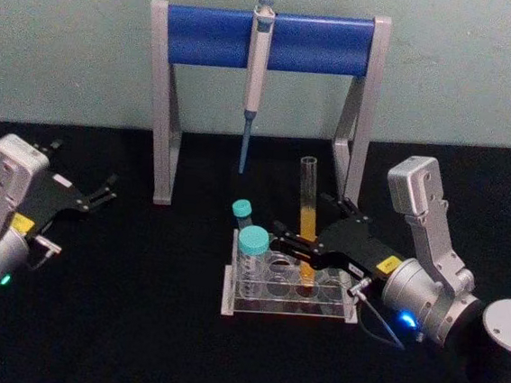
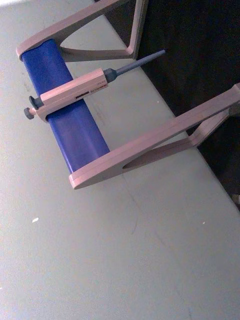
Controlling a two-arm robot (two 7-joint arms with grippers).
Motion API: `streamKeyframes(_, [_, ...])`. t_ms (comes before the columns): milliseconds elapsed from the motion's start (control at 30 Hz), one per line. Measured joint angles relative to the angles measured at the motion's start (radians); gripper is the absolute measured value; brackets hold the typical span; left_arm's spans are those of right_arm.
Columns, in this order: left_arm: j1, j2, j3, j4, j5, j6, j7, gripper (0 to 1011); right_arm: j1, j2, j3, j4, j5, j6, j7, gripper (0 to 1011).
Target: Pick up the test tube from the test tube rack, shake it, then place it back into the test tube rack.
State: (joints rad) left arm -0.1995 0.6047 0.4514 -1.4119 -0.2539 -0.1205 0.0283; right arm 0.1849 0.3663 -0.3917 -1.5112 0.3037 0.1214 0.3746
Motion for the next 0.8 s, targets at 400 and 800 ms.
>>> streamKeyframes(400, [0.000,0.000,0.000,0.000,0.000,0.000,0.000,1001,-0.021,0.016,0.010,-0.029,0.004,-0.008,0.005,1000])
streamKeyframes(800, [0.000,0.000,0.000,0.000,0.000,0.000,0.000,1001,-0.175,0.060,0.103,-0.166,0.005,-0.060,-0.078,1000])
